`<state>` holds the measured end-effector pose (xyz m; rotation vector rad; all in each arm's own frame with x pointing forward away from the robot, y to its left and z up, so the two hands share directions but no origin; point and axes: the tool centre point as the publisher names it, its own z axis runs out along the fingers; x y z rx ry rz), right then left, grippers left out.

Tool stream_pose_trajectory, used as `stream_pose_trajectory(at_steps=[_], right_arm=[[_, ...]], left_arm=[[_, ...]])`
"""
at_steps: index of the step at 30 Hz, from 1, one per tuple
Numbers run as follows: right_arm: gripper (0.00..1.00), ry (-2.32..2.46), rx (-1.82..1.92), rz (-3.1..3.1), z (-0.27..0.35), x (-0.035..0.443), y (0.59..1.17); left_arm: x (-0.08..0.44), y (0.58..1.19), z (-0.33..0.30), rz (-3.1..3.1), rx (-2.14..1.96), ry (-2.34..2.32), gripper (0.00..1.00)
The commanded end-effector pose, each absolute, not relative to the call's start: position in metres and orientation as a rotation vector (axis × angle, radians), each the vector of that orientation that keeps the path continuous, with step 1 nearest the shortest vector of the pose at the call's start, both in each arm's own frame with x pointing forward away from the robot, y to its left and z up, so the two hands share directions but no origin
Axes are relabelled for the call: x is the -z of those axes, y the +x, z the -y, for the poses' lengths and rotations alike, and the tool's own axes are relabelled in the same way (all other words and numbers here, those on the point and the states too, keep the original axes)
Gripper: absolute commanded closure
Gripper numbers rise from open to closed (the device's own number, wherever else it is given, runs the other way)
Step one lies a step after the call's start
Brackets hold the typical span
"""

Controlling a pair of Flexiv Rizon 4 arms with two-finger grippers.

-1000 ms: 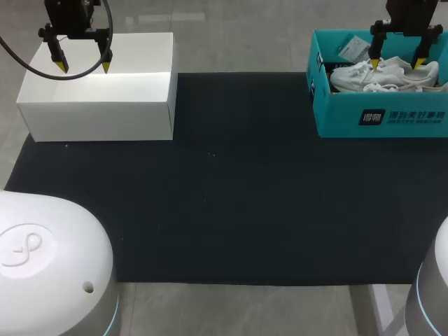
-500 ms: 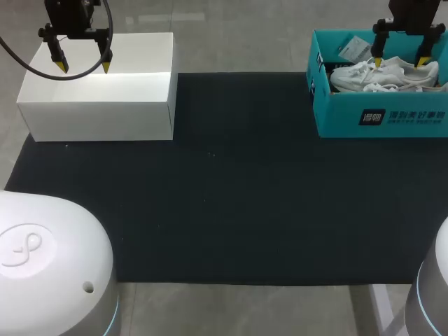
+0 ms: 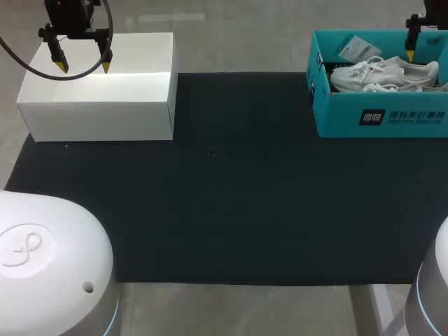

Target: Take the shoe out of the shoebox, open the shoe tongue, remove and reinsert the insole, then place the shoe into the shoebox

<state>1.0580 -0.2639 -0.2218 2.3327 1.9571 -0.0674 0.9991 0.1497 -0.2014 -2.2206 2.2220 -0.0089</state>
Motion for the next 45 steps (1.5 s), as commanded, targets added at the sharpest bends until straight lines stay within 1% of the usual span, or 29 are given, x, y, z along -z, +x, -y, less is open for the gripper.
stream_pose_trajectory(at_steps=[1, 8, 13, 29, 45], right_arm=[[0.00, 2.380, 0.039, -1.897, 0.287, 0.242, 1.053], [0.00, 2.382, -0.006, -1.815, 0.315, 0.267, 1.041], [0.00, 2.415, -0.012, -1.769, 0.327, 0.284, 1.048], [0.00, 2.361, 0.022, -1.921, 0.343, 0.319, 1.074], [0.00, 2.362, 0.054, -1.985, 0.348, 0.356, 1.075]], left_arm=[[0.201, 0.999, -0.150, -2.221, 0.004, -2.221, 0.00], [0.201, 0.999, -0.150, -2.221, 0.004, -2.221, 0.00], [0.201, 0.999, -0.150, -2.221, 0.004, -2.221, 0.00], [0.201, 0.999, -0.150, -2.221, 0.004, -2.221, 0.00], [0.201, 0.999, -0.150, -2.221, 0.004, -2.221, 0.00]])
